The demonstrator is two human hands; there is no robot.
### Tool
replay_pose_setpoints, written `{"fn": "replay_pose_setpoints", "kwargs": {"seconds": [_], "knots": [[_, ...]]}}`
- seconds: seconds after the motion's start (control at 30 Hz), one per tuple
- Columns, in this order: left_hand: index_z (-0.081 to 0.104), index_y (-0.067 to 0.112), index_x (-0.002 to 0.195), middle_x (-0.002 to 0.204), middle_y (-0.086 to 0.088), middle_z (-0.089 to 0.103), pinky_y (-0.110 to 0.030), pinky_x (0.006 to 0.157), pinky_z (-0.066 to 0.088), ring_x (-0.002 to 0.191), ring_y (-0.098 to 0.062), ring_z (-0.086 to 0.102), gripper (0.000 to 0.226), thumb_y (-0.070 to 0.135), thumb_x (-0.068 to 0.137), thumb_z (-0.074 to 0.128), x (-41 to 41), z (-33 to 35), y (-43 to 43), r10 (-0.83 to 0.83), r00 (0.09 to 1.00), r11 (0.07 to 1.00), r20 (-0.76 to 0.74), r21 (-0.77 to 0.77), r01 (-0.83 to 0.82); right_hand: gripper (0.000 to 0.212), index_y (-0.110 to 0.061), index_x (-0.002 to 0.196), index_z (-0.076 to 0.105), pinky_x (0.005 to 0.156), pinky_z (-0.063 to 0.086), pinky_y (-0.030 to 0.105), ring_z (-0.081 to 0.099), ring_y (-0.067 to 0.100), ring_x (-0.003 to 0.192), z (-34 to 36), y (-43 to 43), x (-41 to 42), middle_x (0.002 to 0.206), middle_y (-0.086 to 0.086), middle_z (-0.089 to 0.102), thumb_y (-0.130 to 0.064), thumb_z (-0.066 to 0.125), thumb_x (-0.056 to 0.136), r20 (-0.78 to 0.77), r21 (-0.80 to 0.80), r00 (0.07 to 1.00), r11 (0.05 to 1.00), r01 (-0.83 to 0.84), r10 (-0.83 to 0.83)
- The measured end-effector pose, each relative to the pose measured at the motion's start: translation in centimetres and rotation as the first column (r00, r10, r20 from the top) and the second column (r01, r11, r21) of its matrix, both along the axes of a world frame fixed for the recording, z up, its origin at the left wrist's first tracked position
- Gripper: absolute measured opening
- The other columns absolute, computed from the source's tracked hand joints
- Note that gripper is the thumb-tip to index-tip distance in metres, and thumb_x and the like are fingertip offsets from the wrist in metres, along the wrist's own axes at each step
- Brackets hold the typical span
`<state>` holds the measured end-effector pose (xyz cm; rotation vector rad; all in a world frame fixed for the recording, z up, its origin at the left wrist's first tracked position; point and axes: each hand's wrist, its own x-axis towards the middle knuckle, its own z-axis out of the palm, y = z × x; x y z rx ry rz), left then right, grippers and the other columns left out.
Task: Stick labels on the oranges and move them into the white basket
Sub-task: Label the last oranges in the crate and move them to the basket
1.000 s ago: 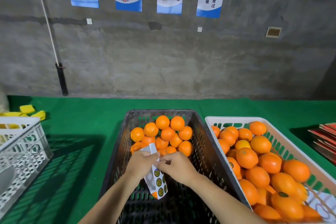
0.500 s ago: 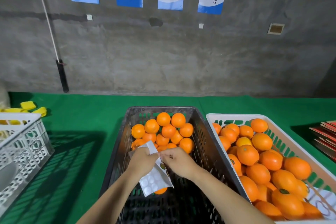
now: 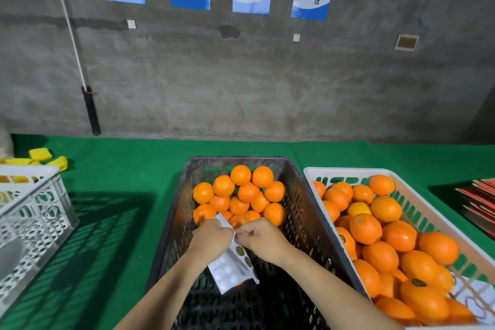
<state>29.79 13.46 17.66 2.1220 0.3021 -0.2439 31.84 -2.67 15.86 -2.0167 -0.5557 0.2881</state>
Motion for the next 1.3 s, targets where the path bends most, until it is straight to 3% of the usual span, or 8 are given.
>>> {"fn": "replay_pose_setpoints", "kwargs": {"seconds": [0.2,0.33,0.43,0.5,0.77,0.97,1.1,1.3], "knots": [[0.021,0.015,0.068,0.067,-0.002,0.019,-0.029,0.055,0.018,0.059,-0.016,0.02,0.044,0.013,0.091,0.058,0.2,0.3,-0.2,0.032,0.998,0.998,-0.057,-0.06,-0.035,0.044,-0.004,0.059,0.043,0.055,0.023,0.023,0.029,0.005,0.053,-0.4,0.0,0.1,0.053,-0.009,0.033,-0.017,0.062,0.096,0.023,-0.02,1.0,1.0,-0.015,0.016],[0.019,0.017,0.061,0.055,-0.001,0.019,-0.027,0.047,0.016,0.044,-0.012,0.017,0.053,0.021,0.09,0.064,0.1,0.2,0.0,-0.022,1.0,0.998,-0.002,-0.055,0.022,0.038,-0.002,0.06,0.045,0.056,0.025,0.026,0.031,0.005,0.052,-0.6,-0.1,0.1,0.052,-0.008,0.036,-0.012,0.059,0.094,0.043,-0.001,0.999,1.0,0.018,-0.017],[0.023,0.017,0.054,0.057,-0.019,0.029,-0.021,0.038,0.017,0.032,-0.008,0.019,0.057,0.023,0.093,0.064,0.0,0.1,0.1,-0.055,0.996,0.998,0.063,-0.008,0.056,0.039,-0.005,0.056,0.04,0.057,0.021,0.029,0.028,0.008,0.054,-0.7,0.0,0.3,0.053,-0.004,0.032,-0.01,0.057,0.091,0.049,0.023,0.998,0.999,0.033,-0.035],[0.025,0.016,0.055,0.05,-0.008,0.026,-0.019,0.036,0.018,0.03,-0.008,0.021,0.054,0.023,0.095,0.061,0.1,0.0,0.1,-0.054,0.997,0.998,0.056,0.027,0.053,0.044,-0.012,0.053,0.034,0.055,0.02,0.028,0.025,0.007,0.053,-0.6,0.1,0.4,0.051,-0.006,0.028,-0.009,0.056,0.091,0.049,0.028,0.998,0.999,0.033,-0.034],[0.025,0.015,0.062,0.06,-0.002,0.024,-0.028,0.053,0.018,0.052,-0.015,0.024,0.044,0.014,0.093,0.056,0.1,0.2,0.2,-0.007,0.999,1.0,0.041,0.025,0.006,0.054,-0.021,0.048,0.046,0.051,0.03,0.018,0.035,0.0,0.048,-0.9,0.3,1.2,0.05,-0.013,0.04,-0.002,0.049,0.098,-0.108,0.063,0.993,0.996,0.058,-0.051],[0.019,0.016,0.065,0.063,-0.003,0.018,-0.031,0.057,0.015,0.056,-0.017,0.018,0.044,0.01,0.093,0.052,0.0,0.4,0.0,-0.008,0.999,1.0,0.05,-0.014,0.009,0.043,-0.01,0.054,0.037,0.051,0.028,0.023,0.032,0.011,0.049,-0.7,0.0,1.2,0.052,0.002,0.035,0.001,0.048,0.095,-0.075,0.104,0.993,0.99,0.097,-0.089],[0.024,0.017,0.063,0.059,-0.001,0.021,-0.03,0.055,0.017,0.052,-0.017,0.018,0.043,0.015,0.097,0.051,-0.2,0.6,0.5,0.083,0.988,0.996,0.127,0.006,-0.085,0.032,-0.004,0.07,0.061,0.055,0.045,0.031,0.053,0.015,0.054,-0.7,-0.5,1.3,0.062,0.003,0.06,-0.011,0.055,0.101,-0.095,0.148,0.966,0.956,0.254,-0.242],[0.05,0.007,0.077,0.058,0.001,0.042,-0.031,0.047,0.024,0.049,-0.013,0.039,0.037,0.034,0.103,0.045,-0.3,1.1,0.8,0.173,0.912,0.928,0.371,0.248,-0.277,0.032,-0.025,0.067,0.056,0.059,0.039,0.037,0.055,0.024,0.067,-3.2,-1.4,1.9,0.069,0.0,0.059,-0.034,0.058,0.097,0.199,-0.506,0.967,0.828,0.24,-0.159]]}}
